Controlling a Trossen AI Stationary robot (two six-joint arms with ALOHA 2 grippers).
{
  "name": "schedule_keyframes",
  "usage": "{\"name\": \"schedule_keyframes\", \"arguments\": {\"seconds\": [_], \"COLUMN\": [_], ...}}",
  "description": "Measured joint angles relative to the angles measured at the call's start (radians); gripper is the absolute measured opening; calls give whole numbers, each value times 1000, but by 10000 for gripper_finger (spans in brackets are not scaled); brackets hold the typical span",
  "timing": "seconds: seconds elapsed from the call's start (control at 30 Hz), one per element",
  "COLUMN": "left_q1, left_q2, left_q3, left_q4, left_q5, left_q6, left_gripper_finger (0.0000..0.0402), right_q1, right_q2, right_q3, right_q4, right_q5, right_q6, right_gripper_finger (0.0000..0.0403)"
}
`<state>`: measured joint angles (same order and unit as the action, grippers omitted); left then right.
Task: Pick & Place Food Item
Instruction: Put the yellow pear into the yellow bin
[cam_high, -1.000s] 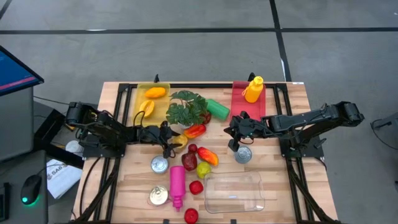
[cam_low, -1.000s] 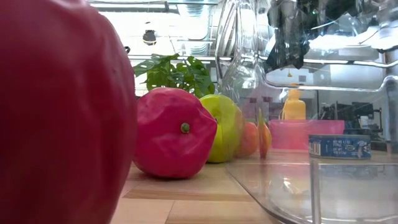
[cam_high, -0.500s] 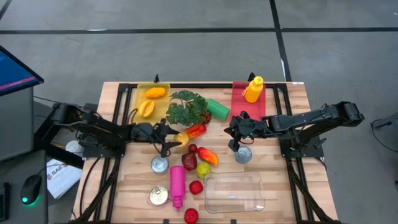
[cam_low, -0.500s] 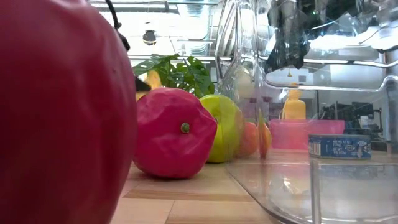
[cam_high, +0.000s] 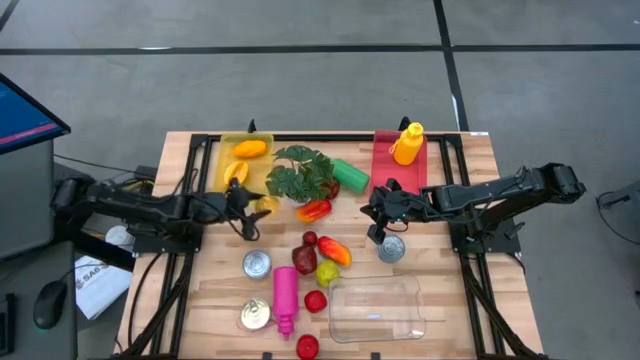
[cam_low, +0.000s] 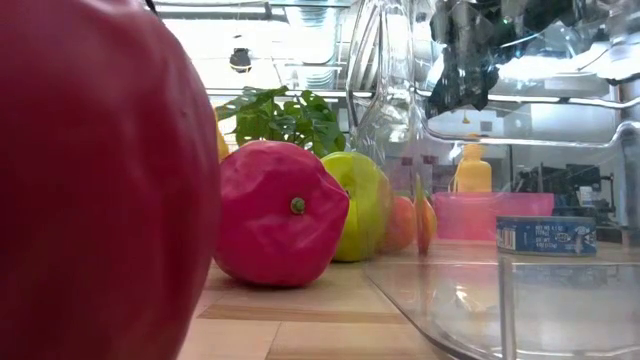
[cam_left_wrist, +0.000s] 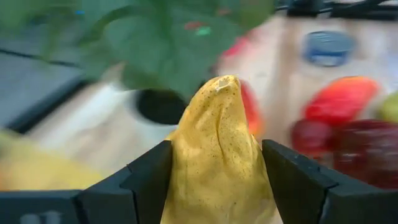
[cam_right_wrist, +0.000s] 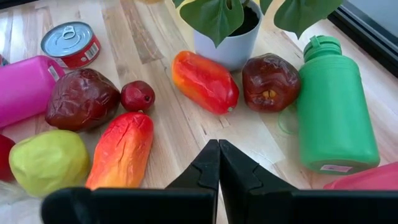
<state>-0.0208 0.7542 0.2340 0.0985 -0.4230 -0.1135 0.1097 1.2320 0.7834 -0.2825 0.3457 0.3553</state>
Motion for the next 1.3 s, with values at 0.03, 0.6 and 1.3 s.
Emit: {"name": "schedule_keyframes", "arguments": {"seconds": [0.03, 0.6, 1.3], "left_q1": [0, 126, 208], "left_q2": [-22, 6, 179], "left_q3": [0, 0, 0], "left_q4": [-30, -58, 7], "left_q5": [-42, -348, -347], "left_q6": [0, -115, -209], "left_gripper_finger": [226, 228, 269], "right_q1": [0, 0, -1], "right_q2": [0, 0, 0], "right_q3": [0, 0, 0], "right_q4": [0, 1, 1], "right_q5": [0, 0, 0], "right_q6": [0, 0, 0], "right_gripper_finger": [1, 1, 1]}}
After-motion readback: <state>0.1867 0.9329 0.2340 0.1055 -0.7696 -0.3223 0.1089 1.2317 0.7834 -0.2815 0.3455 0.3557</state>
